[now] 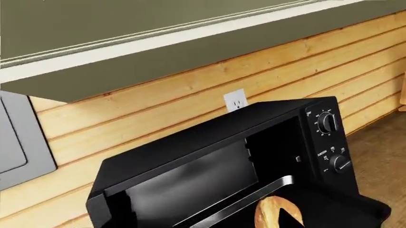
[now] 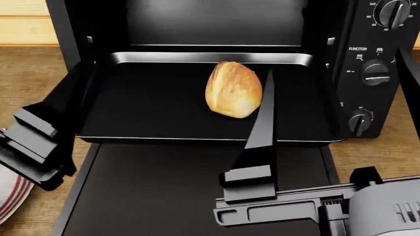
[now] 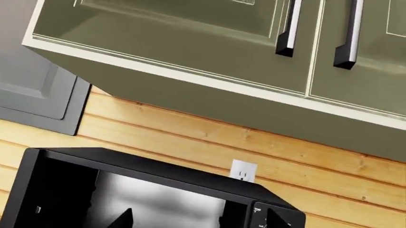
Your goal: Pick the bread from the tray and place it on the plate on the counter.
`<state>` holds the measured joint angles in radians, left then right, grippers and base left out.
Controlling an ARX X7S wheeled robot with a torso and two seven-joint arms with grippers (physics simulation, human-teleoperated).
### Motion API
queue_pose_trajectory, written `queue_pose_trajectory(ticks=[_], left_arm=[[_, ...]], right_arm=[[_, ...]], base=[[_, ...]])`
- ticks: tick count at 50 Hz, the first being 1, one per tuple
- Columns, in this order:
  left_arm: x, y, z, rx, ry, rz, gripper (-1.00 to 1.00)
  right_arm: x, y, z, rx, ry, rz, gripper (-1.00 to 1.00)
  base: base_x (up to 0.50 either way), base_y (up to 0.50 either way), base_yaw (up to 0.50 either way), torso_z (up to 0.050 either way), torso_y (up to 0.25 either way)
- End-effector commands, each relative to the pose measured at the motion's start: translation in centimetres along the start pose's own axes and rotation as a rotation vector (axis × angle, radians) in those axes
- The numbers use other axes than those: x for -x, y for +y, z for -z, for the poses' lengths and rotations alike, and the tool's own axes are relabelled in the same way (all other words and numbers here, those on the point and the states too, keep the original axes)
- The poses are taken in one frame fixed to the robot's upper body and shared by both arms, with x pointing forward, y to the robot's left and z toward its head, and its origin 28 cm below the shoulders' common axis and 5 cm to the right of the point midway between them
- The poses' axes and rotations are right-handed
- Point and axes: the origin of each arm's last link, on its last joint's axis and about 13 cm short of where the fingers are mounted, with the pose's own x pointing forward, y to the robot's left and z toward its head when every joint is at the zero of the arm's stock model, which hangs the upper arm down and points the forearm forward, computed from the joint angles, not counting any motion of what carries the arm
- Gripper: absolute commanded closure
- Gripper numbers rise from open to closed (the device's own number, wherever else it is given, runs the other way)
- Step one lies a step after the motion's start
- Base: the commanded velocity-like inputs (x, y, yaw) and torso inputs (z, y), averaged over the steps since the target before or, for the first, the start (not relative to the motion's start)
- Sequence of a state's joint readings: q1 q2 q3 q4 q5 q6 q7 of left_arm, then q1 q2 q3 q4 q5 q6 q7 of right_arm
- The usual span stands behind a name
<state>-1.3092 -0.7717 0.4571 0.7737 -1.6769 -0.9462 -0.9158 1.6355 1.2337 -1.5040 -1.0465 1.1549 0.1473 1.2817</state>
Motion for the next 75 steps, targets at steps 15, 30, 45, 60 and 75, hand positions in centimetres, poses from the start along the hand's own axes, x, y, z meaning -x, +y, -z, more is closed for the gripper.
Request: queue_pose_trajectory(ticks=[15, 30, 45, 60, 75], left_arm=[[-7.2, 1.6, 1.0, 0.272, 0.213, 0.341, -1.0], [-10.8, 1.6, 2.8, 0.348, 0.308, 0.399, -1.0], [-13.5, 1.1, 3.4, 0.328, 0.36, 0.426, -1.0], [-16.3, -0.2, 4.5, 0.294, 0.389, 0.453, -1.0], [-18.6, -0.7, 5.6, 0.287, 0.435, 0.459, -1.0]], right_arm=[[0.7, -0.4, -0.9, -0.006, -0.025, 0.015, -1.0], [0.6, -0.4, -1.0, -0.004, -0.027, 0.013, -1.0], [0.9, -0.3, -0.7, -0.009, -0.017, 0.008, -1.0], [1.2, -0.4, -0.4, -0.014, -0.016, 0.012, -1.0], [1.3, -0.4, -0.3, -0.011, -0.012, 0.008, -1.0]], base=[[0.0, 0.0, 0.0, 0.0, 0.0], [0.0, 0.0, 0.0, 0.0, 0.0], [0.0, 0.0, 0.0, 0.0, 0.0], [0.0, 0.0, 0.0, 0.0, 0.0], [0.0, 0.0, 0.0, 0.0, 0.0]])
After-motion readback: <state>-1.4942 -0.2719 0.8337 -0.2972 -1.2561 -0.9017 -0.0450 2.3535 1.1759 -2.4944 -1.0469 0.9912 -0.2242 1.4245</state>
